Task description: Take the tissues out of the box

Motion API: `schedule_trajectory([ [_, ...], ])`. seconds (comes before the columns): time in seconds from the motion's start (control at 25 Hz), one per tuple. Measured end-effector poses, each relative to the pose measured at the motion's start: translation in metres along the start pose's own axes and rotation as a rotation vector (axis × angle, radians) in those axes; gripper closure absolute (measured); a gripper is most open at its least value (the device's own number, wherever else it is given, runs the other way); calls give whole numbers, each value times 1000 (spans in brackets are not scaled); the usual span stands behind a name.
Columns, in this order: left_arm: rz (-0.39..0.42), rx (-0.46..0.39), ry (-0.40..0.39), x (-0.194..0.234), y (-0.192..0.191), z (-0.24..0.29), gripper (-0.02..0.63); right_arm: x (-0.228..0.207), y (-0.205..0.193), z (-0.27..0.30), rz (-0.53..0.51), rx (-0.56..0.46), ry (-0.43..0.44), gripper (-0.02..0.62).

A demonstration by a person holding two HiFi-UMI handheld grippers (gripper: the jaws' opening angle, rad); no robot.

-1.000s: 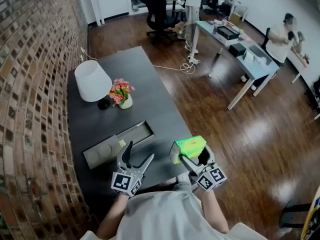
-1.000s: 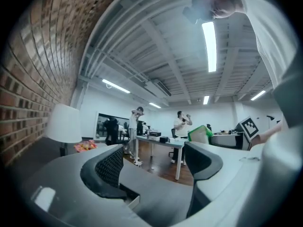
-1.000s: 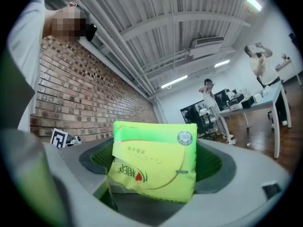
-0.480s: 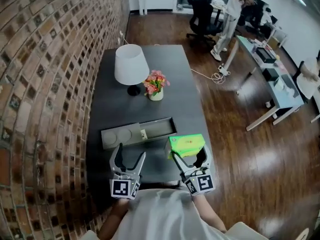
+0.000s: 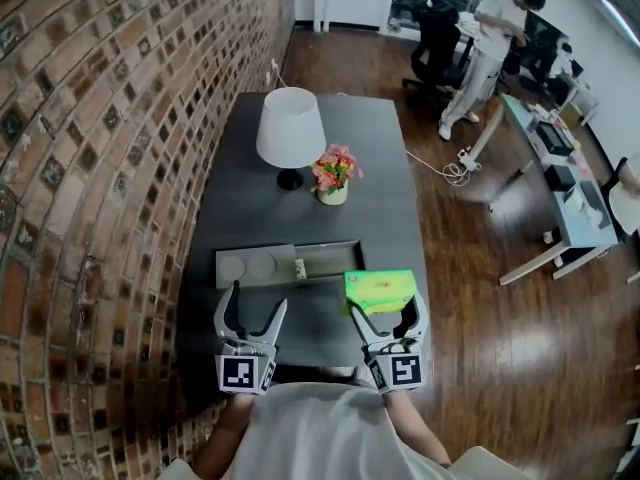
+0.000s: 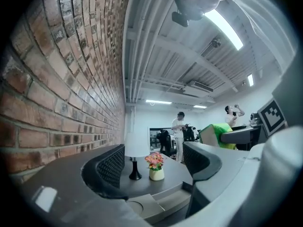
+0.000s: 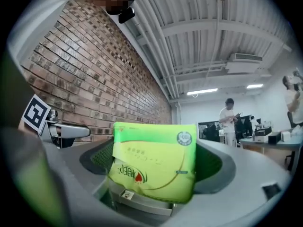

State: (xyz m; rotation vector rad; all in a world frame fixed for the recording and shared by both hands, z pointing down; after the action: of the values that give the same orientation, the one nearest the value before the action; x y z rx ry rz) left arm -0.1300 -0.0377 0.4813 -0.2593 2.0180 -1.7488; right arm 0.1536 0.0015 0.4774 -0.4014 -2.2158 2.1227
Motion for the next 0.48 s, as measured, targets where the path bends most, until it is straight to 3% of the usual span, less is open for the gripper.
schedule_trajectory([
  [0.48, -6, -4, -9, -27, 5, 19, 236, -39, 2, -8, -19, 0, -6, 84],
])
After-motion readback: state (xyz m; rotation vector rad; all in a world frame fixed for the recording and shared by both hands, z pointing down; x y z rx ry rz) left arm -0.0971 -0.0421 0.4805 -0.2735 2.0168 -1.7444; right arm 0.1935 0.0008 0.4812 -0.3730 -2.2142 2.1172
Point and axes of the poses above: the fingertips, and each gripper's own axes: z forward along the fingers, x to its left, y out of its top, the point moved 9 cm from there along -z, backward along the fingers, and after that the axes turned 11 degrees about z, right-handed, at the moved point
